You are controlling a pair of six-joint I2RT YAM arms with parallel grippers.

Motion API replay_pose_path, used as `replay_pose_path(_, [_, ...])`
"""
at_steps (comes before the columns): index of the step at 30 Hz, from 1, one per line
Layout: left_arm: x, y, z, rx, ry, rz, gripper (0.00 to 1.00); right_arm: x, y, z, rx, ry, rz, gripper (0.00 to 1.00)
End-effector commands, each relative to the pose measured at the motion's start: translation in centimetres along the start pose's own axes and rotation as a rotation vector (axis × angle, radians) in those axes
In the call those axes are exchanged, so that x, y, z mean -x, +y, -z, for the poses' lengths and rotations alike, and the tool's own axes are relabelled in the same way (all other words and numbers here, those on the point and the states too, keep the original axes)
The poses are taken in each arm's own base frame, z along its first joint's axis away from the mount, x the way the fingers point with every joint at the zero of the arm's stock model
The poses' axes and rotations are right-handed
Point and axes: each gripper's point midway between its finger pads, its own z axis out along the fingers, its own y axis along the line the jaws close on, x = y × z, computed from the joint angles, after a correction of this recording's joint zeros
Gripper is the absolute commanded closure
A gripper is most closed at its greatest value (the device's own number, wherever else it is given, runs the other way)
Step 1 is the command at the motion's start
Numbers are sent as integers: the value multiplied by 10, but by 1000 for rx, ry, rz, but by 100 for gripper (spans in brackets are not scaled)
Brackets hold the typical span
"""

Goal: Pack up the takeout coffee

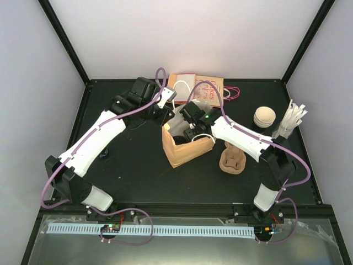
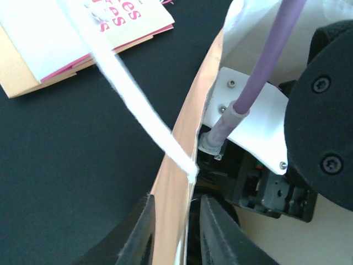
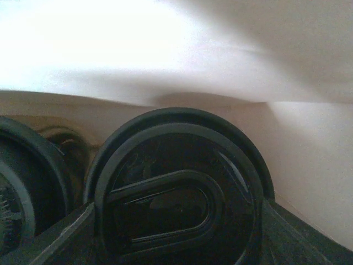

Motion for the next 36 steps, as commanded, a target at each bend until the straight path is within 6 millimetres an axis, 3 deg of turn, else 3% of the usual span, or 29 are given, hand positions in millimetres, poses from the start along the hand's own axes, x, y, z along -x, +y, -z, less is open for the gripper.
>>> replay_pose_path(1, [6,4,6,43,12,-11,84,-43,-10,0,-38,148,56,49])
replay_pose_path(3, [7,5,6,49,26,-5,95,-37,-12,8,-41,121,47,46])
replay_pose_path(6, [6,5,6,50,53,7,98,-29,-15,20,-43,89,38,35])
replay_pose_path(10, [4,6,5,52,64,10,98,-20,-17,33,-44,56,28,1])
replay_pose_path(20, [3,8,9,69,63,-2,98,3,-13,76,33,-72,2,0])
replay_pose_path(28, [2,8,14,76,61,-3,98,26,-6,126,137,-219,-9,0])
replay_pose_path(36, [0,23,22,149,49,32,98,50,-22,184,143,-436,-96,0])
